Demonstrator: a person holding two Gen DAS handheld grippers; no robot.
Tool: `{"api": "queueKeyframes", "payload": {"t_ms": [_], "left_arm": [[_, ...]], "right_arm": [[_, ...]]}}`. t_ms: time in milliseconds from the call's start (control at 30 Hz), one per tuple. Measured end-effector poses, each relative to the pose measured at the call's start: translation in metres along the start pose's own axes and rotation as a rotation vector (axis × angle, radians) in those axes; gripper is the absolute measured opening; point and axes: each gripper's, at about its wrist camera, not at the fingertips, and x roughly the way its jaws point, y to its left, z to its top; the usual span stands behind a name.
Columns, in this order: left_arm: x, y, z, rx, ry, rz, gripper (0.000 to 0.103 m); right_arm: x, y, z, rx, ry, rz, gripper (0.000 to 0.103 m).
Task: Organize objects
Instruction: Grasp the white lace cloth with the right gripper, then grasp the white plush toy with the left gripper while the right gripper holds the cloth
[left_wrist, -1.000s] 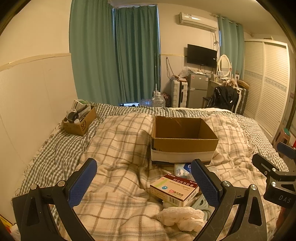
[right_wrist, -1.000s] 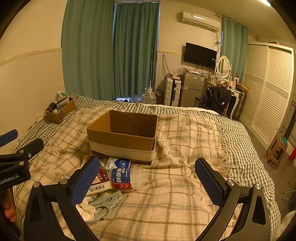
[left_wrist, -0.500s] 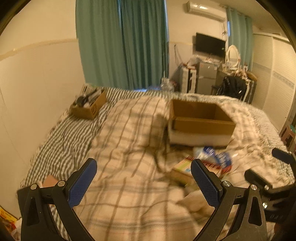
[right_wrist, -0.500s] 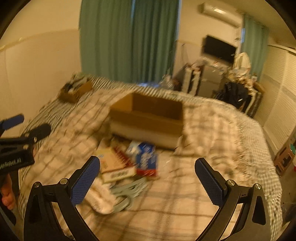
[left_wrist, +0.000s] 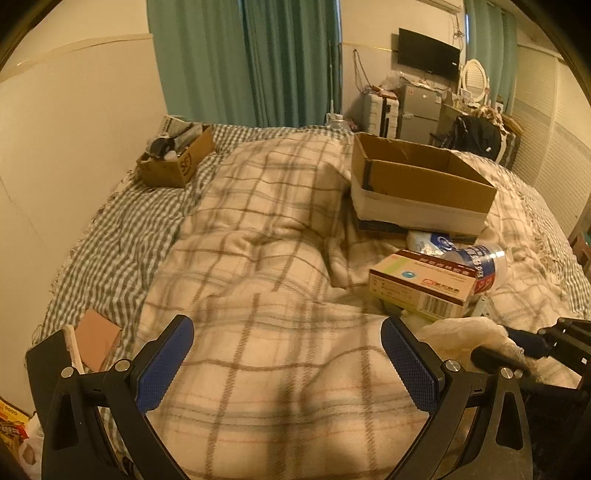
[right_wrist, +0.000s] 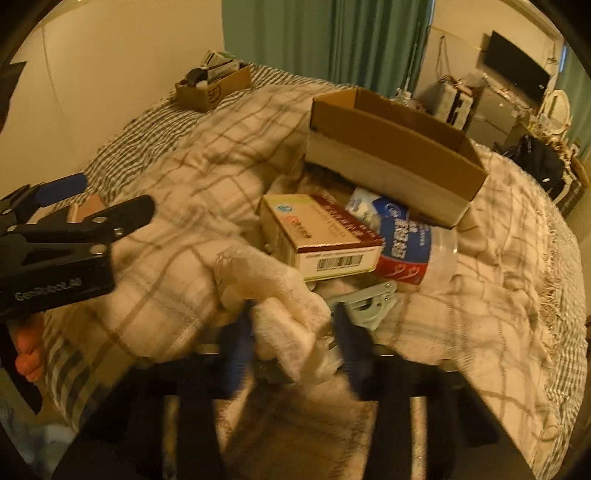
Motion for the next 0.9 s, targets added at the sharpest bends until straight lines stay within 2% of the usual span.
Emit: {"api": "queueKeyframes", "payload": {"t_ms": [33,167,333,433,633,700,767,900], "left_arm": [[0.001,-0.002,0.001,0.004,0.002,-0.007,0.103],[0.002,-0.019,0.007,0.027,0.009,-0.027,0.103],[0.006,-0.047,0.016,0.059,0.020,-0.054,0.103],[0.009,-0.069,0.020,0.096,0.026,-0.072,0.103],[0.037,-0.102,0.010,0.175,0.102,-0.073,0.103],[0.049,-0.105,0.004,0.183,0.144,-0.069,0.099],[0.059,-0.107,0.001,0.185,0.179,-0.072,0.089],[0.080,-0.113,-0.005,0.182,0.252,-0.115,0.076]], "right_arm": [[-0.004,-0.001,0.000,-0.003,-0.014,-0.004,0.015],[-0.030,-0.021,0.004,0.043,-0.090,-0.022,0.012],[-0.059,-0.069,0.009,0.139,-0.162,-0.152,0.012],[-0.062,-0.098,0.007,0.198,-0.165,-0.206,0.012],[-0.055,-0.122,-0.005,0.256,-0.149,-0.187,0.012],[-0.050,-0.127,-0.008,0.257,-0.145,-0.174,0.012],[-0.043,-0.130,-0.009,0.258,-0.139,-0.159,0.012],[-0.029,-0.131,-0.011,0.257,-0.120,-0.132,0.012]]}}
